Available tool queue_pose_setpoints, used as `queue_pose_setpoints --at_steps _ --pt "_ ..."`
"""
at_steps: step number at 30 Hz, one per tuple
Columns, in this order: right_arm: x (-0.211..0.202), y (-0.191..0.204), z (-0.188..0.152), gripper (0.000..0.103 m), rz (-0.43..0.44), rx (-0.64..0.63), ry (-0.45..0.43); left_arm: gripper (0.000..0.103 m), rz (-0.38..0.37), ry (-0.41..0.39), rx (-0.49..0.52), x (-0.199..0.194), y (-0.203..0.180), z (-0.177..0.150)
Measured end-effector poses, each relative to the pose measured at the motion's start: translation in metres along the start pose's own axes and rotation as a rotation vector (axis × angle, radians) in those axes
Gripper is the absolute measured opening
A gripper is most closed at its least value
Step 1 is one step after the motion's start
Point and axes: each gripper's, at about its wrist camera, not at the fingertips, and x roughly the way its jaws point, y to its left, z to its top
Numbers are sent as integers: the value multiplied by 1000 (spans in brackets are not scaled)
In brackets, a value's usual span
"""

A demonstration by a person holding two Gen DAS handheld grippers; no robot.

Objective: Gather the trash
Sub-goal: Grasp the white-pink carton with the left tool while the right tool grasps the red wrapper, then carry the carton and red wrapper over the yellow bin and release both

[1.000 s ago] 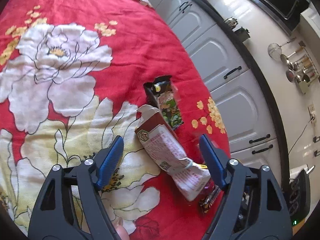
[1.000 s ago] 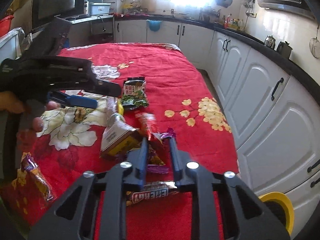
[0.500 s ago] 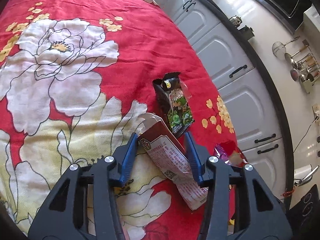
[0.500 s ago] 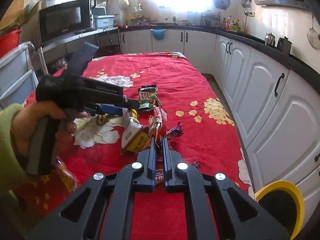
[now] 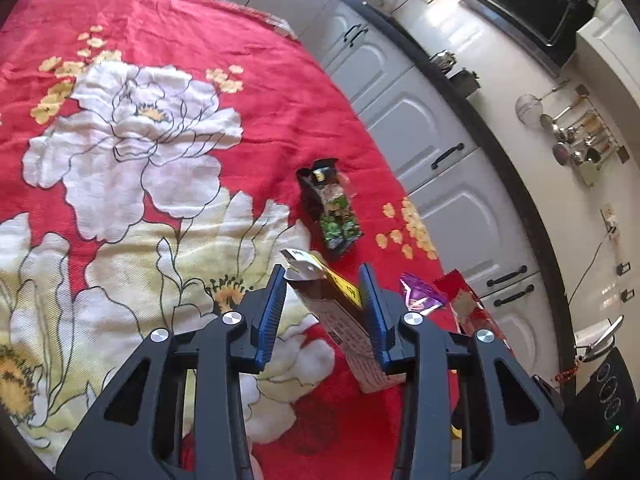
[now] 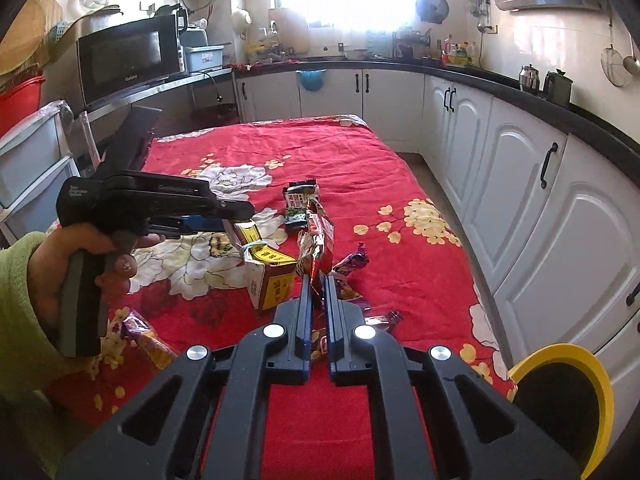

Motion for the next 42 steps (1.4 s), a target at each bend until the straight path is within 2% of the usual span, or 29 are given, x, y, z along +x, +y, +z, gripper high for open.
queue_pose_setpoints --at_steps 5,9,21,34,42 --pt "-11 0 -1 6 -11 8 -13 22 -29 -27 32 -14 -11 -3" --pt "-21 -3 -1 6 -28 13 -24 19 -29 -53 96 -24 -28 -6" --pt "-58 -20 -1 6 -79 50 -78 17 -76 -101 244 -48 -81 -16" --pt "-104 -48 -6 6 -158 87 -134 17 -132 -88 319 -42 -135 -24" --pt "-139 -74 -15 6 -219 131 -178 17 -181 -68 385 -26 -185 -33"
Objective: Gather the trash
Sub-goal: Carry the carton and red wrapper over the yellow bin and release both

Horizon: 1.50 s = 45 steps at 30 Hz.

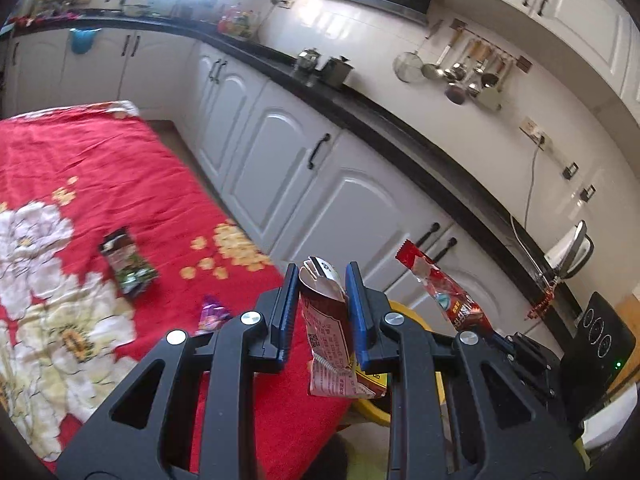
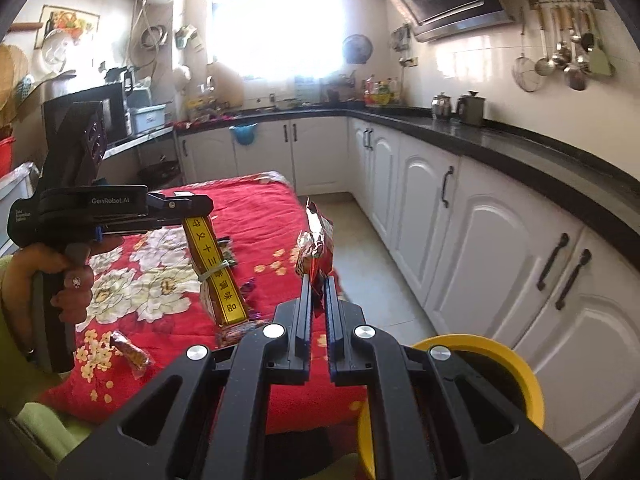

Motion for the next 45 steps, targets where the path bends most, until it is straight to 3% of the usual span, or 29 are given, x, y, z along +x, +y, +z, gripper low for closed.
queue_pose_setpoints --at_steps 10,22,38,45 --pt "-35 -45 -11 6 -95 63 -45 17 -66 30 111 36 -71 0" --pt "-59 -94 -37 6 -185 156 -52 17 -92 52 235 76 -131 -18" --pt "-55 -122 -77 6 -260 207 12 17 -94 87 300 120 -164 -50" --pt "-38 -137 -97 6 -275 259 98 17 -91 112 307 143 -164 -61"
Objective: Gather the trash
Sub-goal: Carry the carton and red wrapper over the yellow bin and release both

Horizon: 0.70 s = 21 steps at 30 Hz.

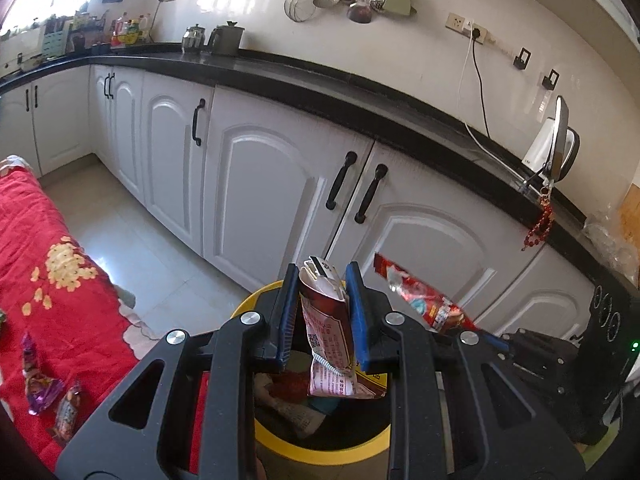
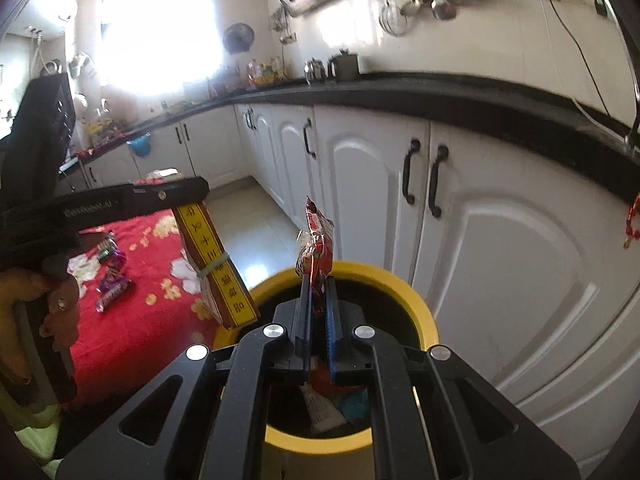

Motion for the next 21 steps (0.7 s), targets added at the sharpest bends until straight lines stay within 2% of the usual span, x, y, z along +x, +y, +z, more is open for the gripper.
queue_pose_setpoints --at_steps 7,16,17,18,20,21 --pt "21 -9 -12 6 -15 32 73 18 2 32 -9 22 6 -8" --pt "35 -12 -21 8 -20 60 112 19 -11 74 -30 45 11 -16" --pt "37 -14 -21 14 -20 63 117 19 -13 79 -37 46 13 -17" --pt "40 -15 -22 19 -24 69 126 27 -9 81 -44 48 14 -18" --pt "42 -17 -24 39 -33 81 132 45 5 89 -67 50 21 -20" --pt "43 -18 -25 40 -29 87 132 48 8 89 -76 50 23 -20"
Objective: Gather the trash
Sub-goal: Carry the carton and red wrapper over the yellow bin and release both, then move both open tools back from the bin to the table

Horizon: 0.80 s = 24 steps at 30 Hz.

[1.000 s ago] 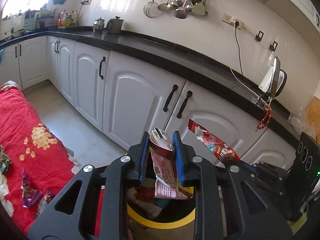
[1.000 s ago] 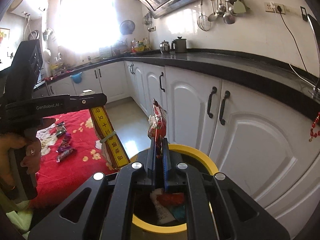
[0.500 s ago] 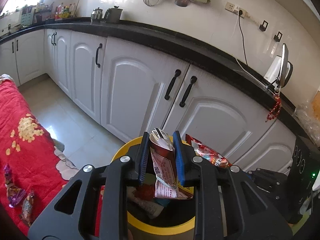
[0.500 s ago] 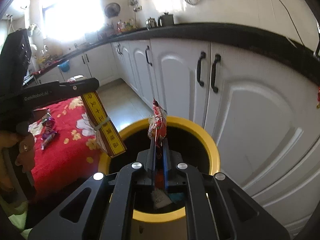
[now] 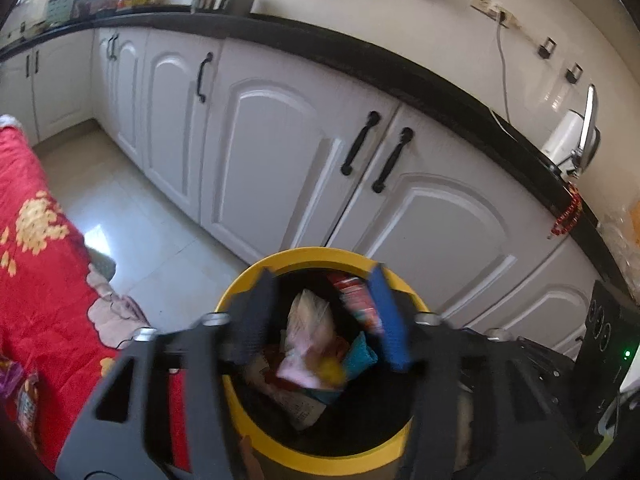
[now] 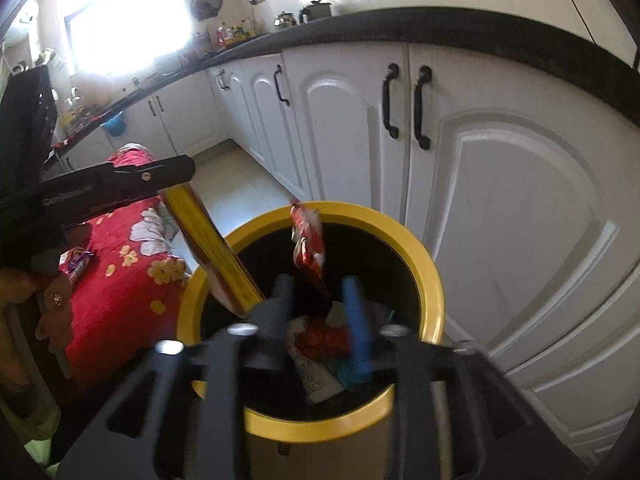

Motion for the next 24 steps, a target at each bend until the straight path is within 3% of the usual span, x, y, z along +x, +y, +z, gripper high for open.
queue_pose_setpoints --at_steps 5,7,8,9,14,24 --pt "-1 -2 1 52 -8 16 -7 64 24 4 -44 -4 15 -1" --pt "-4 -1 2 58 -10 18 -19 76 32 2 -54 -7 18 -1" --pt "-5 -1 3 61 -15 16 -24 89 37 -2 -57 -10 19 -2" --pt "-7 0 3 63 -17 17 -31 92 40 -7 -60 -12 20 -2" --pt "-15 2 7 76 -33 21 -66 92 67 -11 -59 -24 21 -3" --pt "-35 14 16 83 -44 5 -135 92 104 -65 -52 -64 30 -4"
